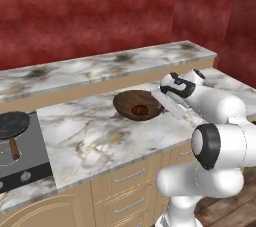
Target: Place one of the steaks on the plate and the other in the bowl. Then place the bowl in the fridge.
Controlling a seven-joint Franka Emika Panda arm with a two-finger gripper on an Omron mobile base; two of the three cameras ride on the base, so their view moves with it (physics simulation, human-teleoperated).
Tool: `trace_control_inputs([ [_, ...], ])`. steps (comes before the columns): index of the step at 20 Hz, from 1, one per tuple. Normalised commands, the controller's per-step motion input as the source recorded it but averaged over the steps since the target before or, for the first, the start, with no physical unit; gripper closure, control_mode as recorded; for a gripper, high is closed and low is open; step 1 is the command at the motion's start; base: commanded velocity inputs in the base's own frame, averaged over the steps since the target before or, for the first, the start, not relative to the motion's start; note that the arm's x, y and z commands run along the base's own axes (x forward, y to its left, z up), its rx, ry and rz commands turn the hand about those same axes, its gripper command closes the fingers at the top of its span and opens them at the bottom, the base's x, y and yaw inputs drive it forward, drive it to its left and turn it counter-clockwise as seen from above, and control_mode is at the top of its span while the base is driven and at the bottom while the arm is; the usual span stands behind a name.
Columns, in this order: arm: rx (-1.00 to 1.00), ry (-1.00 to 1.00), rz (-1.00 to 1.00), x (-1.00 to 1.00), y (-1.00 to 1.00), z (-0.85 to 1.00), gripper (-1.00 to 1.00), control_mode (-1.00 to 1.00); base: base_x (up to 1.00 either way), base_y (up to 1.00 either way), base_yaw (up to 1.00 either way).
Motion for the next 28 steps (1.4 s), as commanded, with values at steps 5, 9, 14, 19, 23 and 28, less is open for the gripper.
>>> trace_control_inputs([
  [5, -0.12, 0.13, -0.09, -0.57, -0.6, 0.95, 1.0, -1.0, 0.0, 0.0, 0.0],
  [9, 0.06, -0.11, -0.1, -0.93, -0.87, 0.41, 1.0, -1.0, 0.0, 0.0, 0.0],
  [14, 0.36, -0.39, -0.06, -1.0, -0.68, 0.15, 1.0, -1.0, 0.0, 0.0, 0.0],
  [19, 0.17, -0.05, 0.02, -0.56, -0.05, 0.56, 1.0, -1.0, 0.0, 0.0, 0.0],
  [23, 0.0, 0.17, 0.07, -0.23, 0.01, 0.76, 1.0, -1.0, 0.0, 0.0, 0.0],
  [28, 0.0, 0.1, 0.07, -0.38, -0.12, 0.23, 1.0, -1.0, 0.0, 0.0, 0.0],
])
